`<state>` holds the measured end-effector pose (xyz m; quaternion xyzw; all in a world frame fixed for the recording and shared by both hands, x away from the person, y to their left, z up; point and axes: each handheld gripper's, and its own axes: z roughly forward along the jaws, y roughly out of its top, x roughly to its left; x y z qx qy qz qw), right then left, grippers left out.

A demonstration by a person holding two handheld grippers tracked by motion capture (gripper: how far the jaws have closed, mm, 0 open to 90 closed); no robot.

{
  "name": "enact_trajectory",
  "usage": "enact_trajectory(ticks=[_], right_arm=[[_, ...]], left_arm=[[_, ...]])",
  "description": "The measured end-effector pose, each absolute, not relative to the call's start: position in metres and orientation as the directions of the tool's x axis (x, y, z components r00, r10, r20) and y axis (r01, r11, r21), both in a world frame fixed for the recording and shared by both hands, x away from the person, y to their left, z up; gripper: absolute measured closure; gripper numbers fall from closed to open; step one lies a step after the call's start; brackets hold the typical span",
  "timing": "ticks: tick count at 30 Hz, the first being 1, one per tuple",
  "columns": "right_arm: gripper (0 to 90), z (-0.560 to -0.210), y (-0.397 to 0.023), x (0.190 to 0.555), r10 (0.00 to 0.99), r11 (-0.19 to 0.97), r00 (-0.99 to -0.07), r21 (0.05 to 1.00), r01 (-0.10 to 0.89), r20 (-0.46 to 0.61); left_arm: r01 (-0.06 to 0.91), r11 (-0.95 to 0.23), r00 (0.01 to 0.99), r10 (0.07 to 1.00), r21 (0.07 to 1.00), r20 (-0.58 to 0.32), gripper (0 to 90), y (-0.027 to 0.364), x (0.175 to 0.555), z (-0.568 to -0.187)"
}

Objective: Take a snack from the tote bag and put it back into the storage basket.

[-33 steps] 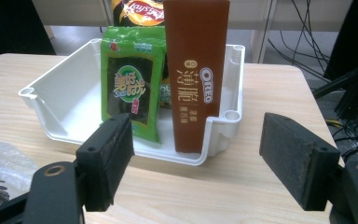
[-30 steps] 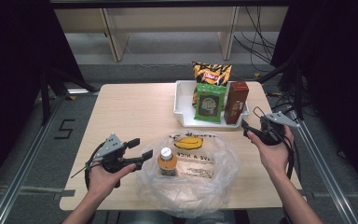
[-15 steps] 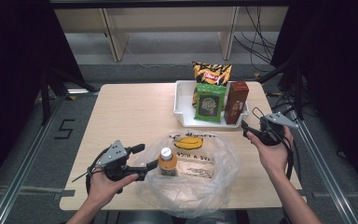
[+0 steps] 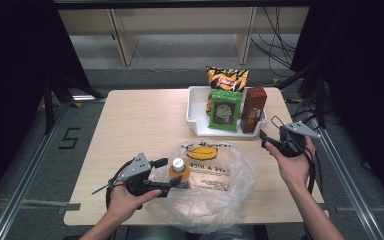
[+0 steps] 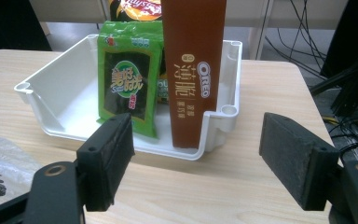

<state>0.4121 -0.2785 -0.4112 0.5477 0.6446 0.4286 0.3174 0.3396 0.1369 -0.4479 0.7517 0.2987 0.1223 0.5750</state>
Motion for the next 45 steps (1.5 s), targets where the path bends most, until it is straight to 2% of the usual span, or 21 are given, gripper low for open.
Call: enact_trajectory(ticks=[3, 14, 17, 45], right_arm=[[26.6, -0.412, -0.276, 0.411, 0.978, 0.0, -0.187, 0.894, 0.448, 0.094], [26.7, -0.415, -0.282, 0.411, 0.98, 0.019, -0.188, 0.902, 0.432, 0.07], [26.7, -0.415, -0.28, 0.409, 0.982, -0.001, -0.168, 0.888, 0.46, 0.088], [26.8, -0.419, -0.28, 0.412, 0.977, 0.029, -0.2, 0.894, 0.447, 0.068]], left_arm=[[0.316, -0.163, 0.786, 0.596, 0.935, -0.162, 19.3, 0.134, 0.341, -0.454], [0.329, -0.196, 0.78, 0.608, 0.924, -0.149, 16.1, 0.123, 0.345, -0.467], [0.326, -0.208, 0.778, 0.613, 0.922, -0.137, 16.1, 0.122, 0.347, -0.469], [0.322, -0.274, 0.792, 0.602, 0.906, -0.099, 15.9, 0.11, 0.352, -0.485]])
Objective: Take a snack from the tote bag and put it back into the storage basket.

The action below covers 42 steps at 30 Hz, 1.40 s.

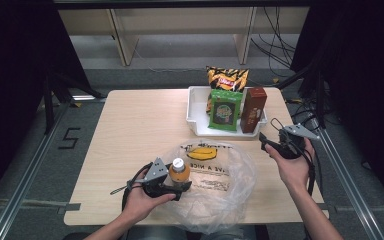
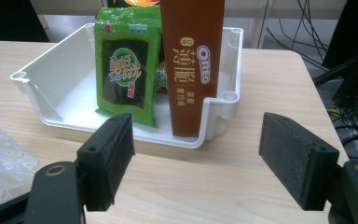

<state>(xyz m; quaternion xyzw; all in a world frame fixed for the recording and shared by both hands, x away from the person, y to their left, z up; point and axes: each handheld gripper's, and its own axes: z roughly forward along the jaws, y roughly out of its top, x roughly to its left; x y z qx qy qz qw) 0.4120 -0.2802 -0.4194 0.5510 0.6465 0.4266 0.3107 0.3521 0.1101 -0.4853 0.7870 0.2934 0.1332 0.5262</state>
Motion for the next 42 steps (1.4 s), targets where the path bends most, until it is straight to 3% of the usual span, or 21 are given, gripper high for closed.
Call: enact_trajectory(ticks=[9, 13, 16, 19, 23, 42], right_arm=[[27.0, -0.419, -0.281, 0.411, 0.978, 0.031, -0.197, 0.89, 0.455, 0.067], [27.0, -0.419, -0.279, 0.41, 0.978, -0.004, -0.183, 0.884, 0.468, 0.101], [27.0, -0.42, -0.282, 0.412, 0.978, 0.034, -0.198, 0.888, 0.458, 0.065], [27.0, -0.419, -0.279, 0.41, 0.979, -0.017, -0.173, 0.879, 0.476, 0.112], [27.0, -0.419, -0.283, 0.412, 0.978, 0.037, -0.2, 0.887, 0.459, 0.063], [27.0, -0.419, -0.282, 0.411, 0.978, 0.031, -0.197, 0.884, 0.466, 0.07]], left_arm=[[0.283, -0.28, 0.808, 0.585, 0.917, -0.071, 32.4, 0.111, 0.351, -0.485], [0.276, -0.285, 0.807, 0.587, 0.918, -0.06, 33.2, 0.111, 0.351, -0.484], [0.299, -0.26, 0.797, 0.597, 0.918, -0.09, 33.5, 0.112, 0.351, -0.484], [0.294, -0.247, 0.794, 0.601, 0.923, -0.092, 33.7, 0.113, 0.351, -0.481], [0.281, -0.232, 0.796, 0.598, 0.931, -0.092, 33.7, 0.113, 0.35, -0.475], [0.247, -0.186, 0.794, 0.601, 0.951, -0.089, 33.9, 0.114, 0.35, -0.447]])
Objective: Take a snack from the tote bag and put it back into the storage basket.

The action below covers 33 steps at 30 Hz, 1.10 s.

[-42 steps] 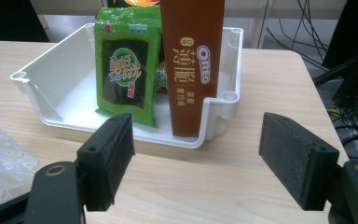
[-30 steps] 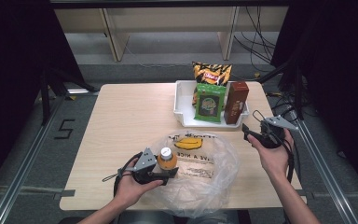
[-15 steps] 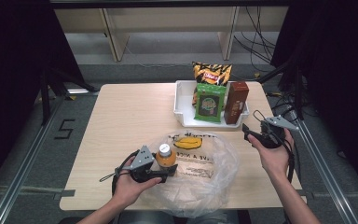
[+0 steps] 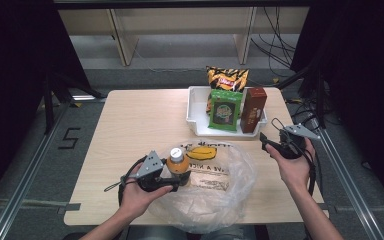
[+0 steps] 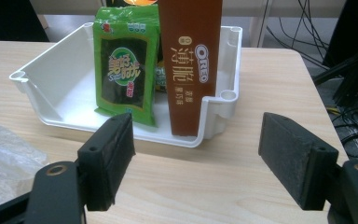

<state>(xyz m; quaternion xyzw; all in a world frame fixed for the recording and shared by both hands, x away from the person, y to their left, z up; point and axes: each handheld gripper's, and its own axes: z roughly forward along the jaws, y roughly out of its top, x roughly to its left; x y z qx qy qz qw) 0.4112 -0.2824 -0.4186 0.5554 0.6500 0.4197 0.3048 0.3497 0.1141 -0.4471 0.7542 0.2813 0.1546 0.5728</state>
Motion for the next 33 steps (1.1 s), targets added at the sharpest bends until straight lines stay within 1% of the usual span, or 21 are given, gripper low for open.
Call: enact_trajectory(ticks=[8, 14, 16, 20, 21, 23, 26, 31, 33], right_arm=[[27.1, -0.419, -0.282, 0.412, 0.976, 0.026, -0.205, 0.892, 0.451, 0.075], [27.1, -0.419, -0.281, 0.411, 0.977, 0.022, -0.197, 0.89, 0.456, 0.077], [27.1, -0.419, -0.279, 0.41, 0.976, -0.002, -0.19, 0.882, 0.471, 0.104], [27.1, -0.42, -0.279, 0.412, 0.978, 0.016, -0.192, 0.888, 0.459, 0.082], [27.1, -0.421, -0.278, 0.411, 0.978, 0.003, -0.188, 0.887, 0.462, 0.094], [27.1, -0.421, -0.28, 0.412, 0.979, 0.031, -0.195, 0.891, 0.454, 0.066], [27.1, -0.42, -0.28, 0.412, 0.978, 0.021, -0.193, 0.887, 0.461, 0.077], [27.1, -0.42, -0.281, 0.412, 0.98, 0.048, -0.193, 0.883, 0.468, 0.049], [27.1, -0.42, -0.281, 0.411, 0.978, 0.044, -0.201, 0.882, 0.469, 0.058]], left_arm=[[0.239, -0.157, 0.788, 0.608, 0.958, -0.097, 34.0, 0.116, 0.352, -0.437], [0.231, -0.16, 0.789, 0.608, 0.96, -0.089, 34.4, 0.115, 0.353, -0.431], [0.229, -0.156, 0.789, 0.608, 0.961, -0.089, 34.4, 0.114, 0.354, -0.428], [0.225, -0.152, 0.788, 0.61, 0.962, -0.088, 34.5, 0.113, 0.356, -0.424], [0.223, -0.148, 0.788, 0.609, 0.963, -0.089, 34.6, 0.112, 0.356, -0.423], [0.218, -0.148, 0.789, 0.608, 0.965, -0.085, 34.6, 0.112, 0.357, -0.422], [0.217, -0.145, 0.79, 0.607, 0.965, -0.087, 34.6, 0.111, 0.359, -0.42], [0.21, -0.141, 0.789, 0.608, 0.967, -0.083, 34.7, 0.11, 0.362, -0.415], [0.21, -0.141, 0.79, 0.608, 0.967, -0.083, 34.7, 0.11, 0.363, -0.413]])
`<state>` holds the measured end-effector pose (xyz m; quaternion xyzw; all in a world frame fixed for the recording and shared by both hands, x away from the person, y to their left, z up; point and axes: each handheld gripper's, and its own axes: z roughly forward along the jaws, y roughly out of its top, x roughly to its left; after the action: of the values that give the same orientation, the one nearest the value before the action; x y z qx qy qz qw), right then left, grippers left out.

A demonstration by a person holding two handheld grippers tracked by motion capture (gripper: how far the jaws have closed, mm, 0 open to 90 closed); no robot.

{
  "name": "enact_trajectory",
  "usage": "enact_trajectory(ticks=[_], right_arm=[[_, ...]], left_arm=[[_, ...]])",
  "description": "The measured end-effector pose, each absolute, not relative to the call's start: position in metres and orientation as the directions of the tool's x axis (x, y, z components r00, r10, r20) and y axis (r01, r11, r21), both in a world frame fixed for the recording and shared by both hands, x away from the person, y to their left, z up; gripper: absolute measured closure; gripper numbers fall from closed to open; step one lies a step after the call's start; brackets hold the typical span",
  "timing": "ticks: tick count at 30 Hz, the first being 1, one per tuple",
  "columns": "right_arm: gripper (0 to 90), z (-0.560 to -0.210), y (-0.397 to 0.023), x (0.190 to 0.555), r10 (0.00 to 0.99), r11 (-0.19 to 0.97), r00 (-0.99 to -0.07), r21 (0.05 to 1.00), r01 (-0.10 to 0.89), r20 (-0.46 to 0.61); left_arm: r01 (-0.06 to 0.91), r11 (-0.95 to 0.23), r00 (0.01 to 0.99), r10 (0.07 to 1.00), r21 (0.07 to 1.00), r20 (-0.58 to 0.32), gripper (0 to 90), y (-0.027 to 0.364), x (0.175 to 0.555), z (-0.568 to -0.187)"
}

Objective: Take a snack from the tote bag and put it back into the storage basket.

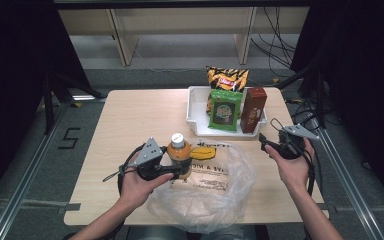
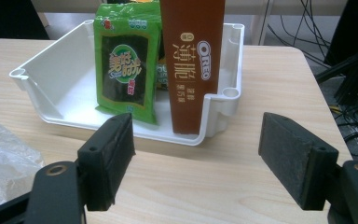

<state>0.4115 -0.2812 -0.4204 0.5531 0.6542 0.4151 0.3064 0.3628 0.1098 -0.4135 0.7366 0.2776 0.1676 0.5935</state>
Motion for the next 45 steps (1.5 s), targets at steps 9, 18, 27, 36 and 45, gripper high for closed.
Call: enact_trajectory(ticks=[9, 18, 27, 36, 45], right_arm=[[27.0, -0.422, -0.282, 0.412, 0.976, 0.036, -0.208, 0.885, 0.464, 0.069], [27.3, -0.422, -0.281, 0.412, 0.975, 0.034, -0.209, 0.884, 0.467, 0.073], [27.5, -0.424, -0.281, 0.411, 0.974, 0.035, -0.214, 0.89, 0.455, 0.071], [28.0, -0.424, -0.28, 0.408, 0.977, 0.014, -0.193, 0.88, 0.474, 0.088], [28.2, -0.426, -0.283, 0.408, 0.976, 0.048, -0.212, 0.886, 0.461, 0.057]], left_arm=[[0.201, -0.135, 0.787, 0.612, 0.97, -0.078, 34.8, 0.108, 0.37, -0.408], [0.191, -0.125, 0.779, 0.622, 0.973, -0.073, 34.8, 0.106, 0.381, -0.401], [0.178, -0.123, 0.776, 0.627, 0.976, -0.063, 34.8, 0.104, 0.393, -0.395], [0.164, -0.11, 0.774, 0.63, 0.98, -0.059, 34.8, 0.101, 0.407, -0.393], [0.156, -0.104, 0.77, 0.635, 0.982, -0.055, 34.8, 0.096, 0.421, -0.39]])
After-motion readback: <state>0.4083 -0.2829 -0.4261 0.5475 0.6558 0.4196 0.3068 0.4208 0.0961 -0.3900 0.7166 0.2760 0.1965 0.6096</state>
